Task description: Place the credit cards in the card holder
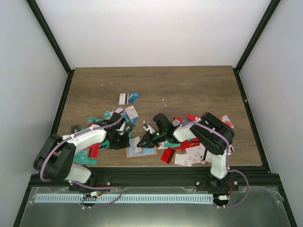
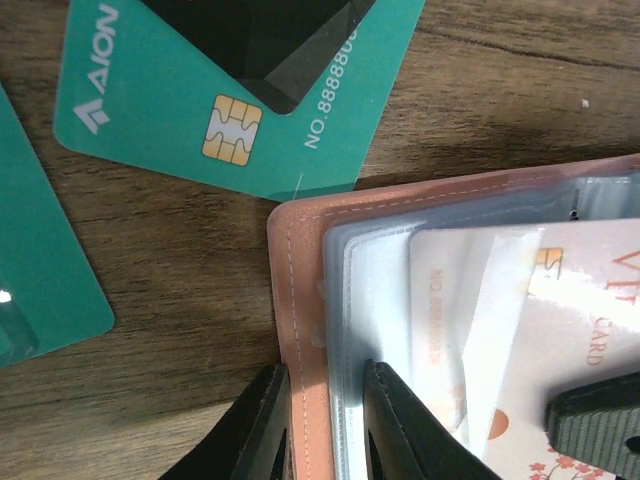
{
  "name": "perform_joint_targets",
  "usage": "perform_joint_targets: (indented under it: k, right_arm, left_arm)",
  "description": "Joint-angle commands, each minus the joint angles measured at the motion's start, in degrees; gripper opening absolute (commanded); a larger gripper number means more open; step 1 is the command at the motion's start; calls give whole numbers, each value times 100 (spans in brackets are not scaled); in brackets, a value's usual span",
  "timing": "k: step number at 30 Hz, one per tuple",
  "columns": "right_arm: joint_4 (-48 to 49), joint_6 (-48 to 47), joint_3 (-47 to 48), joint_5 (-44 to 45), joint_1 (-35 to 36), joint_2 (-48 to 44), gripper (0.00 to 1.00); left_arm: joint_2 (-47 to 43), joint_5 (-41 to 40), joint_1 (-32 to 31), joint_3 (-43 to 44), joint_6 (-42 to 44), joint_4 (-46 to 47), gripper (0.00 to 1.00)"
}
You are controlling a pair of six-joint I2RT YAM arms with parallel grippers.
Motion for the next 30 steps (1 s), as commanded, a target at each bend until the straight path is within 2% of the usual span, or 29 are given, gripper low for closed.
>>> perform_joint_targets:
  k: [1,18,30]
  right_arm:
    - [369,205,-172,75,128,88,1]
    - [1322,882,-629,491,224,114,1]
    - [1501,1058,-540,389,369,400,1]
  left_arm:
    - [-12,34,1,-160,-152,22,22]
    - [-113,144,0,-242,-289,136,22]
    - [-335,215,0,-447,-452,364,22]
